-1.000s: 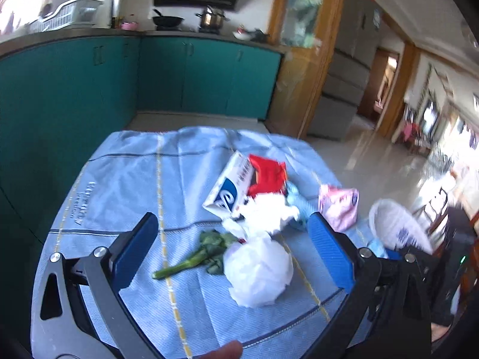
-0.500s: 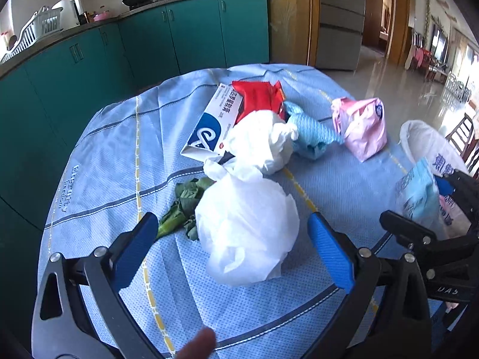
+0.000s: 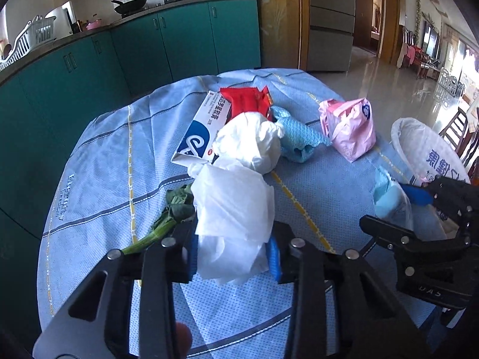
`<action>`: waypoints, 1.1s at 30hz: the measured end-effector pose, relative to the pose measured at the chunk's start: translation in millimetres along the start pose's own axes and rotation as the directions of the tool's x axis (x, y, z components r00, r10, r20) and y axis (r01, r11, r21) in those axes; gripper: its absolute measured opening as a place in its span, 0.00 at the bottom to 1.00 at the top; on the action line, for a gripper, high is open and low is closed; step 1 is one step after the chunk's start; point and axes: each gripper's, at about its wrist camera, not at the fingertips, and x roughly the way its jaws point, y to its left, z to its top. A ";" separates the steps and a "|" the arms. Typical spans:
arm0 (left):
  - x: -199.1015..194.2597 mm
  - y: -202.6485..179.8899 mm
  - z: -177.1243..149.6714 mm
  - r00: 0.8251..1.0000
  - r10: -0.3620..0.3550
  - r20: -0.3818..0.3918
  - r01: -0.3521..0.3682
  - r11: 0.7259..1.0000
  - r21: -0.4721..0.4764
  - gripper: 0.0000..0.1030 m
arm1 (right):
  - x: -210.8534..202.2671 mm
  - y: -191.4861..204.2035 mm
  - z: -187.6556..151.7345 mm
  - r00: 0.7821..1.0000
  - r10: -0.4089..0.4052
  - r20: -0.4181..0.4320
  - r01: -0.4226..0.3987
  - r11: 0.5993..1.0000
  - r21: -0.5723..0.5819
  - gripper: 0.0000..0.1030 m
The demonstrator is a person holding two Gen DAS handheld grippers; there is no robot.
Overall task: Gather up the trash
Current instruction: 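Carry snack bag and tissue over the white bin and open both tools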
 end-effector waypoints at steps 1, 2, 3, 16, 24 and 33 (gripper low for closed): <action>-3.4 1.2 0.9 1.000 -0.003 0.013 0.003 1.000 -0.005 0.35 | -2.2 0.8 0.3 1.000 0.005 0.007 -0.005 1.000 -0.006 0.46; -5.7 1.8 1.9 1.000 -0.004 0.022 0.004 1.000 -0.008 0.35 | -4.1 1.2 1.0 1.000 0.011 0.014 -0.011 1.000 -0.007 0.44; -9.3 2.2 2.7 0.999 -0.003 0.035 0.003 1.000 -0.012 0.35 | -7.6 0.1 1.6 0.999 0.022 0.027 -0.022 1.000 -0.001 0.44; -41.0 -20.5 19.9 0.984 -0.013 0.176 0.018 1.000 -0.025 0.36 | -55.3 -36.5 0.8 0.987 0.001 0.160 -0.014 0.996 0.084 0.43; -45.3 -70.7 30.6 0.976 -0.088 0.199 0.086 0.996 0.016 0.36 | -80.7 -90.2 -11.8 0.976 -0.102 0.192 0.063 0.977 0.202 0.43; -40.1 -148.2 38.5 0.959 -0.210 0.192 0.187 0.973 0.133 0.37 | -115.4 -159.2 -39.0 0.951 -0.245 0.188 0.173 0.927 0.334 0.44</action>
